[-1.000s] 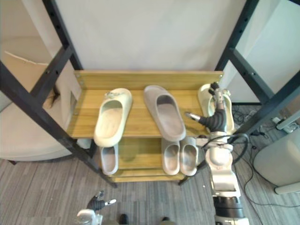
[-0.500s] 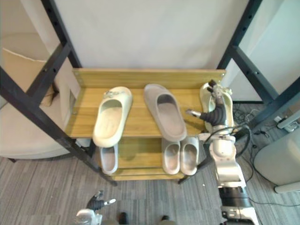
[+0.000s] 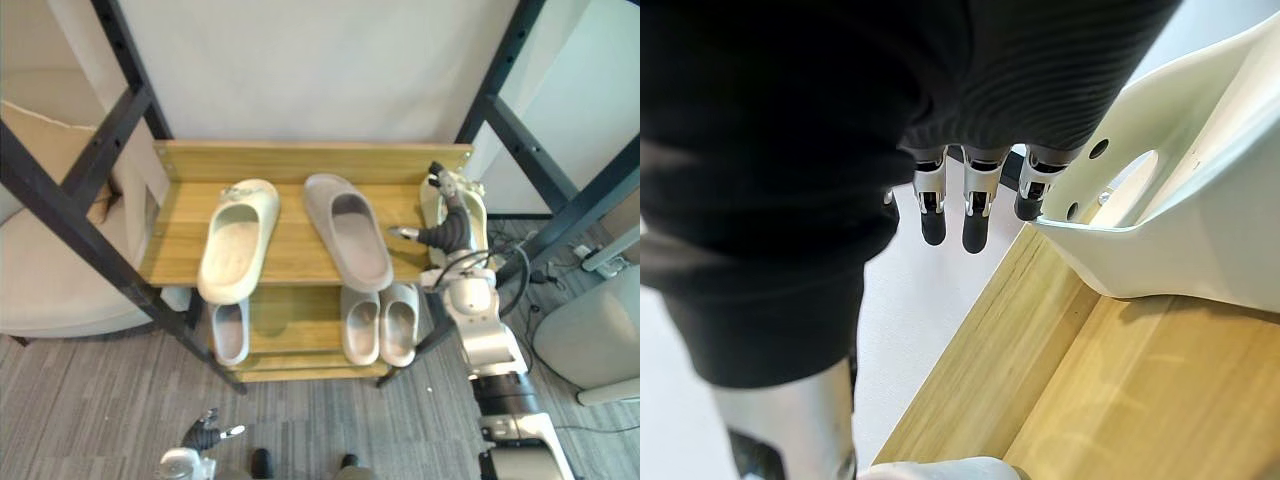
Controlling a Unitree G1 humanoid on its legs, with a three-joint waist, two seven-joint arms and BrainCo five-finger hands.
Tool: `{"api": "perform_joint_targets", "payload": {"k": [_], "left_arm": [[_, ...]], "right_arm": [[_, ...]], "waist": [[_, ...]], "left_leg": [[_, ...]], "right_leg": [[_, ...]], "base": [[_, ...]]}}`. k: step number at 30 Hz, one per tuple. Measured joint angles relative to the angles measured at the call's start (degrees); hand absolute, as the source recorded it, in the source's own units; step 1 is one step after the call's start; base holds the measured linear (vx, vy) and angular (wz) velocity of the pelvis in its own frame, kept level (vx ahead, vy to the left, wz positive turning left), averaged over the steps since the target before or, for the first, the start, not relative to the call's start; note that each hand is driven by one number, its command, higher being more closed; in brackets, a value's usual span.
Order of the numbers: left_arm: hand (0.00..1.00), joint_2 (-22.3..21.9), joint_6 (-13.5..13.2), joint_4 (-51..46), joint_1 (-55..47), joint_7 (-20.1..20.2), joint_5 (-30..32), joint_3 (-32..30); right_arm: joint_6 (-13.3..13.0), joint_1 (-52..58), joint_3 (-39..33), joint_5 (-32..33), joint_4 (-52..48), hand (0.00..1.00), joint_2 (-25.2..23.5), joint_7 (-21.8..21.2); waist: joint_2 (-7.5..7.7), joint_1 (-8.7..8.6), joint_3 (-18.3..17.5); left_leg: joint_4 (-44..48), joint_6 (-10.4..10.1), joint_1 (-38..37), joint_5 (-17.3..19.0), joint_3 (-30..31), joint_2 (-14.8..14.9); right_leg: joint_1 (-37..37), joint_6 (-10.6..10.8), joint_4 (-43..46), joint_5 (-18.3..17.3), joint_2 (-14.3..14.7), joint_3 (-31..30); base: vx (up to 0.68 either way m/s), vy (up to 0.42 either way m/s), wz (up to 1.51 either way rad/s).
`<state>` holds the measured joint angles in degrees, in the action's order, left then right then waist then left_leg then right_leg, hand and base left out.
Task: Organize the slippers on the shoe rack
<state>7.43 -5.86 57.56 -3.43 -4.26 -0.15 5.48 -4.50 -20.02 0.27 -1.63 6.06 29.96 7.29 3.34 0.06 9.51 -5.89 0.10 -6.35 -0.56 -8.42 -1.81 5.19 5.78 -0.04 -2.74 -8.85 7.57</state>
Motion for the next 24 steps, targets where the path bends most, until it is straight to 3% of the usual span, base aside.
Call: {"api": "perform_joint_targets", "payload": {"k": [13, 24], "left_arm": [[0.00, -0.03, 0.01, -0.05, -0.02, 0.00, 0.00, -0.05], [0.00, -0.21, 0.13, -0.82, -0.04, 0.00, 0.00, -0.04]], "right_arm": [[0.04, -0.17, 0.24, -0.72, -0.52, 0.00, -0.06, -0.82], [-0.08, -1.37, 2.51, -2.77, -4.55, 0.00, -3.13, -2.63]], "waist": [[-0.08, -0.10, 0.05], [-0.18, 0.48, 0.12]], "left_leg": [[0.00, -0.04, 0.13, -0.42, 1.20, -0.01], [0.01, -0.08, 0.07, -0.46, 1.31, 0.02]], "right_leg": [[0.57, 0.17, -0.23, 0.39, 0.06, 0.94], [0.88, 0.17, -0.35, 0.40, 0.08, 1.20]], "base": [[-0.01, -0.004, 0.03], [0.00, -0.002, 0.01]]}}
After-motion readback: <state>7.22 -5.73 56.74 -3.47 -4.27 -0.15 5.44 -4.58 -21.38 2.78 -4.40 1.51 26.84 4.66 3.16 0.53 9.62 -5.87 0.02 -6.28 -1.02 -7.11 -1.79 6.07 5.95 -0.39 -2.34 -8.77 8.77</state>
